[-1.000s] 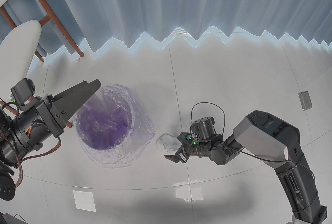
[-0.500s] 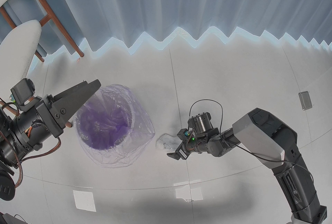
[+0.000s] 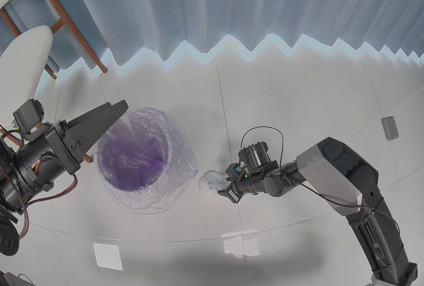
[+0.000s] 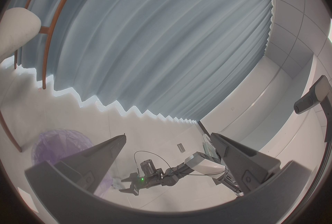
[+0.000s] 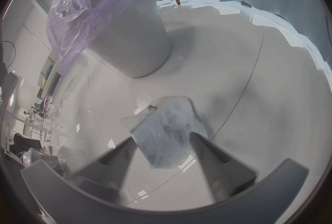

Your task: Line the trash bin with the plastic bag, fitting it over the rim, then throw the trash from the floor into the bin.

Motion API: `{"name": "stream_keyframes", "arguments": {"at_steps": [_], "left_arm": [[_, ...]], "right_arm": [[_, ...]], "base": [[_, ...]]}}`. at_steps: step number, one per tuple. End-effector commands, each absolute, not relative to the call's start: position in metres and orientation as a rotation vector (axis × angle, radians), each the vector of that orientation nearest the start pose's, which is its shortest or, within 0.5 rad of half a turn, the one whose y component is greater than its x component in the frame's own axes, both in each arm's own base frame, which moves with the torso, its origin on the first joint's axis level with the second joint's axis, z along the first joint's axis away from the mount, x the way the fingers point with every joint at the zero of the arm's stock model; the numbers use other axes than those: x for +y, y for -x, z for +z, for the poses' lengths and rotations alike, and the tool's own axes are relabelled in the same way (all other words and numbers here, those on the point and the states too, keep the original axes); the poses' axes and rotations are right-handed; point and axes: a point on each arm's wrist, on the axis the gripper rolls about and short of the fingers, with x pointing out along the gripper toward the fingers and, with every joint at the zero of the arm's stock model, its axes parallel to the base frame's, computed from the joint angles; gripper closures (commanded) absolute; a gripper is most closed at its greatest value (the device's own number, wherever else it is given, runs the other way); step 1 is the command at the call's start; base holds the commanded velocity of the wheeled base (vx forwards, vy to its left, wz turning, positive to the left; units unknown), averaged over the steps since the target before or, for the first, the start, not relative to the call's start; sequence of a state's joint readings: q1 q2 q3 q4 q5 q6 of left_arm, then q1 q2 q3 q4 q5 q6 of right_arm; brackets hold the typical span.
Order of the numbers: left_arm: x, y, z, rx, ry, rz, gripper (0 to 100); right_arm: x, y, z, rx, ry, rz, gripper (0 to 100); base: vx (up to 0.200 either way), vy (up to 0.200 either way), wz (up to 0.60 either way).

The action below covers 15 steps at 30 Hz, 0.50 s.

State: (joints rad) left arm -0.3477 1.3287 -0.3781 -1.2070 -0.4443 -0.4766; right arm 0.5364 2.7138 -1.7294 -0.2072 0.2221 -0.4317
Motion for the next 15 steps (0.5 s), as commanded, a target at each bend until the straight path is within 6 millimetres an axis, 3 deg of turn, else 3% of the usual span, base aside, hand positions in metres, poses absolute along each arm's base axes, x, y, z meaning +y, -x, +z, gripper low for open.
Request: {"name": "stream_keyframes", "arguments": {"at_steps": [1, 11, 15], "left_arm": [[-0.073, -0.174, 0.219, -0.073, 0.436, -0.835, 0], [-0.073, -0.173, 0.219, -0.073, 0.436, -0.836, 0], [-0.073, -0.174, 0.218, -0.068, 0.437, -0.834, 0]], "right_arm": [[0.263, -0.432, -0.052, 0.621, 0.514, 0.882, 100], [0.262, -0.433, -0.046, 0.612, 0.475, 0.863, 100], [0.249, -0.433, -0.013, 0.599, 0.404, 0.823, 100]], "base": [[0.0, 0.0, 0.0], [0.0, 0.0, 0.0], [0.0, 0.0, 0.0]]}}
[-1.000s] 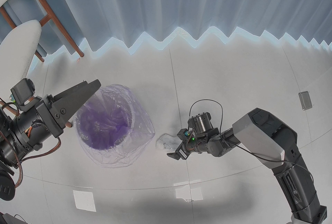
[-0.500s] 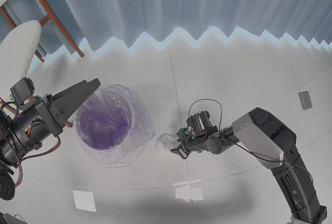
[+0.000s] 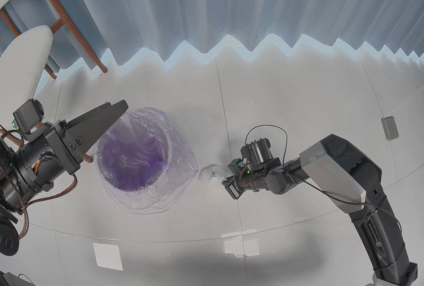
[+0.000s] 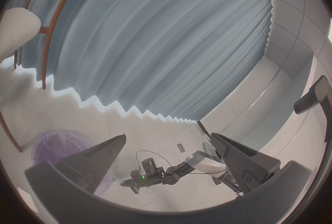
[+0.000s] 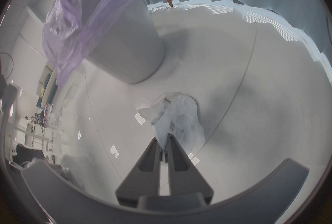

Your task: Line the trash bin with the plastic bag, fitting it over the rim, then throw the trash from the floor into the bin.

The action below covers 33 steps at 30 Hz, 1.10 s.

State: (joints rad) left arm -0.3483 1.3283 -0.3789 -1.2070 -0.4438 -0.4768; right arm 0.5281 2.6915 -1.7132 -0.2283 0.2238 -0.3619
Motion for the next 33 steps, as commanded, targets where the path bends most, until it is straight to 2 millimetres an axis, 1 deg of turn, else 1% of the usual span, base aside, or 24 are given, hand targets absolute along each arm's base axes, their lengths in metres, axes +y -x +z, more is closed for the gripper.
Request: {"name": "stream_keyframes", "arguments": {"at_steps": [1, 2, 5, 6, 7, 11, 12, 13, 16, 17, 18, 20, 22, 24, 26, 27, 30, 31, 33], "left_arm": [[-0.073, -0.174, 0.218, -0.068, 0.437, -0.834, 0], [-0.073, -0.174, 0.218, -0.067, 0.437, -0.83, 0], [-0.073, -0.174, 0.217, -0.065, 0.437, -0.835, 0], [-0.073, -0.174, 0.217, -0.065, 0.437, -0.835, 0], [-0.074, -0.174, 0.217, -0.063, 0.437, -0.836, 0], [-0.075, -0.173, 0.216, -0.059, 0.436, -0.841, 0], [-0.075, -0.173, 0.216, -0.057, 0.438, -0.842, 0], [-0.076, -0.173, 0.216, -0.057, 0.44, -0.844, 0], [-0.076, -0.173, 0.217, -0.059, 0.444, -0.844, 0], [-0.076, -0.173, 0.217, -0.061, 0.445, -0.84, 0], [-0.076, -0.173, 0.217, -0.061, 0.447, -0.838, 0], [-0.076, -0.173, 0.218, -0.062, 0.449, -0.837, 0], [-0.075, -0.172, 0.218, -0.06, 0.45, -0.837, 0], [-0.075, -0.171, 0.217, -0.06, 0.45, -0.838, 0], [-0.074, -0.169, 0.217, -0.057, 0.458, -0.842, 0], [-0.074, -0.166, 0.217, -0.056, 0.468, -0.852, 0], [-0.073, -0.156, 0.223, -0.068, 0.5, -0.887, 0], [-0.074, -0.156, 0.224, -0.069, 0.501, -0.889, 0], [-0.074, -0.155, 0.225, -0.075, 0.503, -0.893, 0]], "right_arm": [[0.247, -0.433, -0.008, 0.596, 0.395, 0.816, 100], [0.242, -0.43, 0.004, 0.582, 0.369, 0.802, 100], [0.236, -0.416, 0.031, 0.566, 0.252, 0.764, 100], [0.236, -0.416, 0.031, 0.566, 0.252, 0.764, 100], [0.234, -0.401, 0.049, 0.567, 0.153, 0.744, 100], [0.22, -0.362, 0.086, 0.543, -0.02, 0.715, 100], [0.216, -0.356, 0.091, 0.535, -0.037, 0.713, 100], [0.208, -0.344, 0.1, 0.517, -0.069, 0.706, 100], [0.189, -0.317, 0.119, 0.454, -0.137, 0.702, 100], [0.187, -0.314, 0.121, 0.445, -0.148, 0.702, 100], [0.182, -0.302, 0.128, 0.4, -0.187, 0.707, 100], [0.176, -0.29, 0.136, 0.335, -0.252, 0.722, 100], [0.179, -0.277, 0.139, 0.293, -0.331, 0.772, 100], [0.19, -0.264, 0.141, 0.253, -0.398, 0.842, 100], [0.197, -0.255, 0.139, 0.226, -0.439, 0.888, 100], [0.202, -0.251, 0.136, 0.222, -0.45, 0.91, 100], [0.211, -0.249, 0.124, 0.234, -0.447, 0.933, 100], [0.211, -0.249, 0.123, 0.235, -0.446, 0.931, 100], [0.218, -0.253, 0.114, 0.242, -0.445, 0.938, 100]], "base": [[0.0, 0.0, 0.0], [0.0, 0.0, 0.0], [0.0, 0.0, 0.0], [0.0, 0.0, 0.0], [0.0, 0.0, 0.0], [0.0, 0.0, 0.0], [0.0, 0.0, 0.0], [0.0, 0.0, 0.0], [0.0, 0.0, 0.0], [0.0, 0.0, 0.0], [0.0, 0.0, 0.0], [0.0, 0.0, 0.0], [0.0, 0.0, 0.0], [0.0, 0.0, 0.0], [0.0, 0.0, 0.0], [0.0, 0.2, 0.0], [0.0, 0.2, 0.0], [0.0, 0.2, 0.0], [0.0, 0.2, 0.0]]}}
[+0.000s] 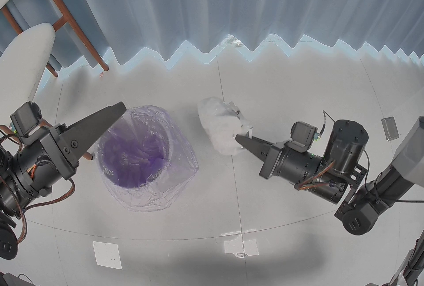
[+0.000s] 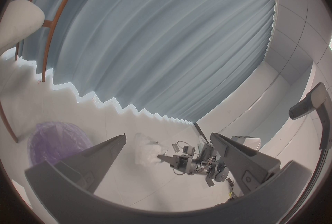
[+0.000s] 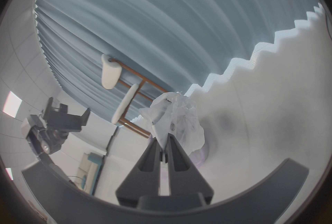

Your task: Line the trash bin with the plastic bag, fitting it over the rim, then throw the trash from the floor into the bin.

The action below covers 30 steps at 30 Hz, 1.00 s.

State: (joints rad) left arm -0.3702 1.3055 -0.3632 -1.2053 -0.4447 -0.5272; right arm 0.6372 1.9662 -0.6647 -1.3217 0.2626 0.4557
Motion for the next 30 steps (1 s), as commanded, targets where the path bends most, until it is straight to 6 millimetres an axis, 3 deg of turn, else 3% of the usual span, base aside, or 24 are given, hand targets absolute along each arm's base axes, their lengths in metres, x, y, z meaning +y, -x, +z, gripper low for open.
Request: {"name": "stream_keyframes", "arguments": {"at_steps": [1, 6, 15, 19, 26, 30], "left_arm": [[-0.074, -0.155, 0.225, -0.076, 0.503, -0.895, 0], [-0.074, -0.155, 0.225, -0.076, 0.499, -0.891, 0], [-0.074, -0.156, 0.223, -0.068, 0.497, -0.888, 0], [-0.076, -0.156, 0.222, -0.065, 0.497, -0.891, 0], [-0.076, -0.156, 0.223, -0.066, 0.493, -0.903, 0], [-0.077, -0.156, 0.223, -0.064, 0.492, -0.906, 0]], "right_arm": [[0.22, -0.254, 0.111, 0.242, -0.444, 0.94, 100], [0.232, -0.255, 0.097, 0.227, -0.446, 0.966, 100], [0.236, -0.257, 0.086, 0.24, -0.436, 0.966, 100], [0.241, -0.266, 0.069, 0.229, -0.392, 0.952, 100], [0.247, -0.278, 0.059, 0.181, -0.377, 0.937, 100], [0.249, -0.286, 0.047, 0.191, -0.374, 0.924, 100]], "base": [[0.0, 0.2, 0.0], [0.0, 0.2, 0.0], [0.0, 0.2, 0.0], [0.0, 0.2, 0.0], [0.0, 0.2, 0.0], [0.0, 0.0, 0.0]]}}
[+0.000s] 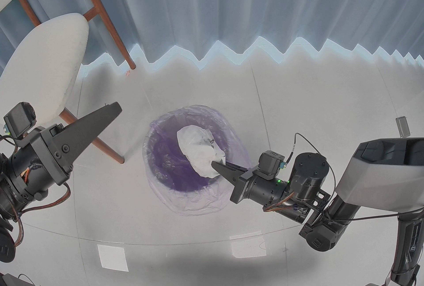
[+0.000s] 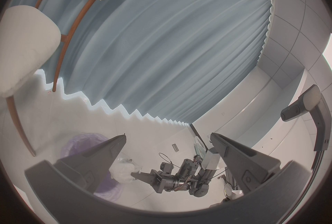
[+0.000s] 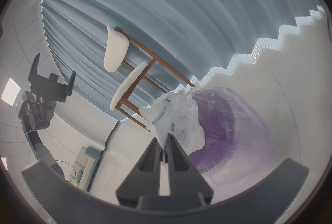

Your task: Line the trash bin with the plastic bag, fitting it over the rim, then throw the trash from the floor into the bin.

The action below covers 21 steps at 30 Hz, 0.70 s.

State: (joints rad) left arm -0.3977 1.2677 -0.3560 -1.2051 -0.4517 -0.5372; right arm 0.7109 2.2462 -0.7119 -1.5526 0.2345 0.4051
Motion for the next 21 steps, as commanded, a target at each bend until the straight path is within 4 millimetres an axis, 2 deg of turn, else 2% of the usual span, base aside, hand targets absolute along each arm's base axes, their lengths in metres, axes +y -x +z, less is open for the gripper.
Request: {"name": "stream_keyframes", "arguments": {"at_steps": [1, 4, 7, 10, 15, 21], "left_arm": [[-0.077, -0.156, 0.223, -0.064, 0.492, -0.907, 0], [-0.077, -0.156, 0.222, -0.06, 0.493, -0.908, 0], [-0.078, -0.155, 0.222, -0.059, 0.492, -0.912, 0], [-0.078, -0.155, 0.222, -0.058, 0.493, -0.912, 0], [-0.079, -0.156, 0.22, -0.049, 0.493, -0.915, 0], [-0.08, -0.155, 0.218, -0.039, 0.494, -0.922, 0]], "right_arm": [[0.251, -0.288, 0.046, 0.187, -0.374, 0.921, 100], [0.255, -0.296, 0.045, 0.161, -0.376, 0.914, 100], [0.251, -0.305, 0.044, 0.143, -0.367, 0.892, 100], [0.241, -0.316, 0.034, 0.15, -0.352, 0.852, 100], [0.239, -0.317, 0.023, 0.178, -0.347, 0.841, 100], [0.247, -0.321, 0.014, 0.181, -0.343, 0.853, 100]], "base": [[0.0, 0.0, 0.0], [0.0, 0.0, 0.0], [0.0, 0.0, 0.0], [0.0, 0.0, 0.0], [0.0, 0.0, 0.0], [0.0, 0.0, 0.0]]}}
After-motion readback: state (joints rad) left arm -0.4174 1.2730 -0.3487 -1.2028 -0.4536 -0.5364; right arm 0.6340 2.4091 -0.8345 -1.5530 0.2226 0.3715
